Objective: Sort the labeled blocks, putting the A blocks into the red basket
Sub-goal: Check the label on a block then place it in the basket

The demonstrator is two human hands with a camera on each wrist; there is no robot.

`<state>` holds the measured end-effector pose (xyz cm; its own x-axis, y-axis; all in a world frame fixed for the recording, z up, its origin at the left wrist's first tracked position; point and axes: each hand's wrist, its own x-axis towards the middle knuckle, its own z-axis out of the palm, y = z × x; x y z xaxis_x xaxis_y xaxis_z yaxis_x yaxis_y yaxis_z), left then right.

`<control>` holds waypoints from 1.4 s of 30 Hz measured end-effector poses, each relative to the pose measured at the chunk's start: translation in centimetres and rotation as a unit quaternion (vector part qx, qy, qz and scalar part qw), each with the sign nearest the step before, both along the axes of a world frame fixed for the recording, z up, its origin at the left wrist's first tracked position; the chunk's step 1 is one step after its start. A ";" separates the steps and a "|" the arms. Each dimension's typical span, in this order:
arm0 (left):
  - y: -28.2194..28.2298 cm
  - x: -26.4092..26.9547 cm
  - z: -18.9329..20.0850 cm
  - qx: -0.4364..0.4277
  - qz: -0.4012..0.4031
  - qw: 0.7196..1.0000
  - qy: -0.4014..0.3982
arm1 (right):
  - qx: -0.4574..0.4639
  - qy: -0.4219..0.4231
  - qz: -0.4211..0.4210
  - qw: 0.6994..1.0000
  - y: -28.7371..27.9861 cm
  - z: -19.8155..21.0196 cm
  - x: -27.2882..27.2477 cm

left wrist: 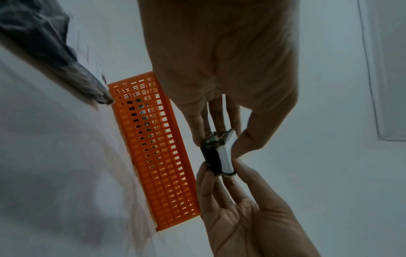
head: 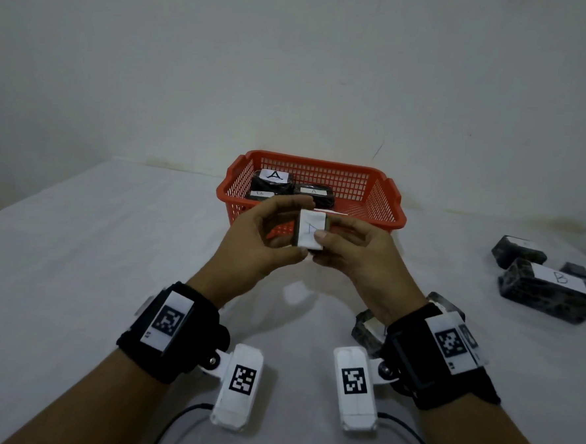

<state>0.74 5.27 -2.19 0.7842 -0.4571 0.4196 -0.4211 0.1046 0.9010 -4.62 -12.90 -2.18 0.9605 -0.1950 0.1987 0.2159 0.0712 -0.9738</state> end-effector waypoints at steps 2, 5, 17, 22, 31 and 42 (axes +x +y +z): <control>-0.1 0.1 0.0 0.016 0.023 1.000 -0.003 | -0.022 -0.018 -0.015 0.999 -0.3 -0.1 -0.2; -0.1 0.2 -0.1 0.023 0.072 0.997 -0.020 | -0.049 -0.027 -0.024 0.998 -0.3 -0.1 -0.2; -0.2 0.5 -0.4 0.008 0.012 1.000 0.023 | -0.036 0.007 -0.016 0.999 -0.6 -0.5 0.4; -0.5 0.7 -0.8 0.037 0.026 0.996 0.078 | -0.041 0.013 0.005 0.999 -0.7 -0.4 0.4; -0.1 0.5 -0.4 0.015 0.002 0.996 0.092 | -0.038 -0.001 -0.013 0.999 -0.6 -0.1 0.1; 0.3 1.0 0.3 -0.061 -0.033 0.978 0.195 | -0.080 0.000 0.026 0.996 0.4 0.4 0.1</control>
